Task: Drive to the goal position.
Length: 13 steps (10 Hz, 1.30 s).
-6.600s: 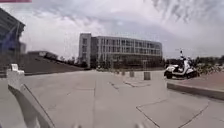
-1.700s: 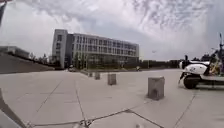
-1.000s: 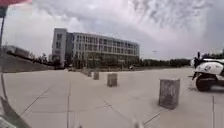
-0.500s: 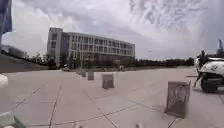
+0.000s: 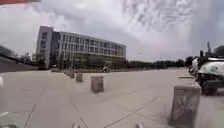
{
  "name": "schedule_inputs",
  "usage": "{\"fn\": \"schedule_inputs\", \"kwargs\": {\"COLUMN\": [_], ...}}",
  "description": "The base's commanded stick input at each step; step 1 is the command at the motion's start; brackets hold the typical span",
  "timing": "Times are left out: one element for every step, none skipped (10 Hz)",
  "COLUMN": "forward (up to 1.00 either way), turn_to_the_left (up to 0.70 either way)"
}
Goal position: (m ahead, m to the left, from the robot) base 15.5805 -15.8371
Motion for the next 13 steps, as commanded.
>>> {"fn": "schedule_inputs", "kwargs": {"forward": [0.70,0.70,0.70,0.70,0.70,0.70,0.70,0.70,0.70,0.70,0.70,0.70,0.70], "turn_to_the_left": [-0.14,-0.14,-0.08,0.00,0.00,0.00,0.00,0.00,0.00,0.00,-0.05,-0.11,-0.14]}}
